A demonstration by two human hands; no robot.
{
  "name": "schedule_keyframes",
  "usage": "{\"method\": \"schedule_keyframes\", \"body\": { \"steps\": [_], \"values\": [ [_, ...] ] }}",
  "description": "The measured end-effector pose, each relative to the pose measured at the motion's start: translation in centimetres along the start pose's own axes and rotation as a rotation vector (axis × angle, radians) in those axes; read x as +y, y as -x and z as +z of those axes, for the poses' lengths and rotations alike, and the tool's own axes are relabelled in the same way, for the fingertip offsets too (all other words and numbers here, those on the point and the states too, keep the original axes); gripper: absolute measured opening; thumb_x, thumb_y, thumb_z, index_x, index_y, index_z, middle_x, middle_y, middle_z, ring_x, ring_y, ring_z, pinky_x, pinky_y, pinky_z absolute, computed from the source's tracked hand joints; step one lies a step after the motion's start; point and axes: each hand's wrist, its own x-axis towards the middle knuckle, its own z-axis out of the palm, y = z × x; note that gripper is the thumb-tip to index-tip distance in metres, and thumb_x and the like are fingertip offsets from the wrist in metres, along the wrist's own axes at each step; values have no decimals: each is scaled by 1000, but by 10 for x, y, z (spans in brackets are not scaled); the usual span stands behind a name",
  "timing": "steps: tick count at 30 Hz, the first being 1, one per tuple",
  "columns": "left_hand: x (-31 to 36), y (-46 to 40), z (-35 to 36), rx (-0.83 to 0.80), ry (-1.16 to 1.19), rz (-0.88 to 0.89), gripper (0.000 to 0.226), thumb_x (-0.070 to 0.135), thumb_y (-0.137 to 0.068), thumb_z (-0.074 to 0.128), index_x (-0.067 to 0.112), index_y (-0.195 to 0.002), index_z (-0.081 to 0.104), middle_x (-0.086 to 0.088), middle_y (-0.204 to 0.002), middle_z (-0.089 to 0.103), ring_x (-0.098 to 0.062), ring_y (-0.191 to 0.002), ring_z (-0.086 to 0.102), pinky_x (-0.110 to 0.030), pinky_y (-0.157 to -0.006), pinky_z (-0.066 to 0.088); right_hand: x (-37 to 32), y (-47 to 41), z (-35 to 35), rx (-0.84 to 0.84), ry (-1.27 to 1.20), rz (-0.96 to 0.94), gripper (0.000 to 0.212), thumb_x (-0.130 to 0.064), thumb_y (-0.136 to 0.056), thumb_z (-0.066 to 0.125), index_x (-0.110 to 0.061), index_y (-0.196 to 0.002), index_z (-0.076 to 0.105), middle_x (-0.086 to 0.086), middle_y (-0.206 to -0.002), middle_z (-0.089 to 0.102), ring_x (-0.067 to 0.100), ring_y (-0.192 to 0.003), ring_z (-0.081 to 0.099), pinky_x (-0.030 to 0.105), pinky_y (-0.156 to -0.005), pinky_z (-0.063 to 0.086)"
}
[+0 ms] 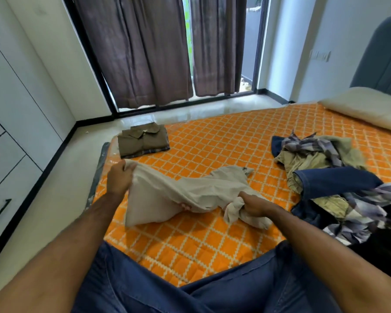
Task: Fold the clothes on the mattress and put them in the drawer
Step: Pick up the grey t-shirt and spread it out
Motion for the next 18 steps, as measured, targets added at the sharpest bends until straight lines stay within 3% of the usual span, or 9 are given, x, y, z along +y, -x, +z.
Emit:
{"method": "schedule_keyframes", "body": {
  "steps": [2, 4, 6, 7, 9, 12, 14, 15, 18],
  "values": [
    [24, -13, -14, 84, 176, -23, 32, 30, -94, 66, -2, -95, 67, -25, -87, 65, -31, -82, 63, -49, -72, 53, 3, 1, -18, 106, 13, 46, 25, -15, -100, 52, -4, -122, 56, 16, -124, 60, 36, -111, 56, 39, -82, 41],
    [47, -31, -30, 146, 222, -12, 30, 26, -95, 67, 1, -78, 63, -22, -72, 56, -24, -75, 53, -40, -66, 44, 1, 8, -44, 308, 24, 109, 26, -19, -100, 50, -13, -121, 64, 13, -126, 57, 39, -113, 55, 43, -84, 45],
    [64, -49, -52, 194, 154, 38, 44, 29, -92, 69, 6, -61, 49, -23, -65, 48, -33, -69, 52, -38, -64, 35, -8, 21, -69, 474, 0, 194, 17, -18, -101, 50, -16, -97, 66, 8, -107, 56, 34, -93, 59, 39, -69, 47],
    [68, -57, -62, 204, 112, 53, 42, 33, -89, 71, 4, -63, 54, -25, -70, 57, -39, -73, 59, -39, -64, 39, -12, 26, -79, 520, 8, 238, 21, -18, -101, 49, -18, -83, 60, 5, -93, 56, 29, -80, 58, 35, -61, 43],
    [81, -64, -77, 216, 67, 61, 29, 35, -85, 74, 7, -82, 73, -22, -85, 71, -37, -82, 68, -39, -68, 49, -19, 32, -95, 563, 73, 304, 21, -23, -100, 48, -19, -81, 54, 3, -83, 58, 26, -73, 58, 33, -60, 44],
    [90, -60, -77, 184, 179, 8, 20, 24, -91, 72, 5, -96, 73, -13, -69, 71, -27, -53, 66, -31, -49, 49, -38, 42, -105, 553, 202, 317, 20, -30, -97, 47, -19, -80, 51, 1, -79, 56, 27, -74, 60, 32, -62, 47],
    [87, -58, -66, 117, 367, -80, 18, 18, -97, 64, 3, -107, 66, -14, -81, 72, -19, -46, 69, -27, -35, 49, -48, 43, -108, 457, 217, 298, 26, -30, -97, 46, -20, -73, 46, -3, -70, 50, 22, -64, 54, 30, -58, 43],
    [84, -56, -61, 104, 464, -128, 20, 17, -100, 60, 3, -114, 60, -17, -97, 70, -19, -49, 71, -31, -34, 52, -52, 43, -111, 409, 95, 300, 27, -26, -97, 46, -17, -71, 47, -2, -65, 51, 20, -56, 51, 28, -54, 40],
    [74, -49, -49, 141, 661, -235, 45, 15, -103, 52, 7, -145, 38, -14, -129, 51, -25, -65, 75, -49, -45, 58, -63, 51, -114, 172, -651, 288, 25, -9, -96, 46, 4, -78, 59, 13, -57, 60, 16, -36, 45, 21, -42, 34]
  ]
}}
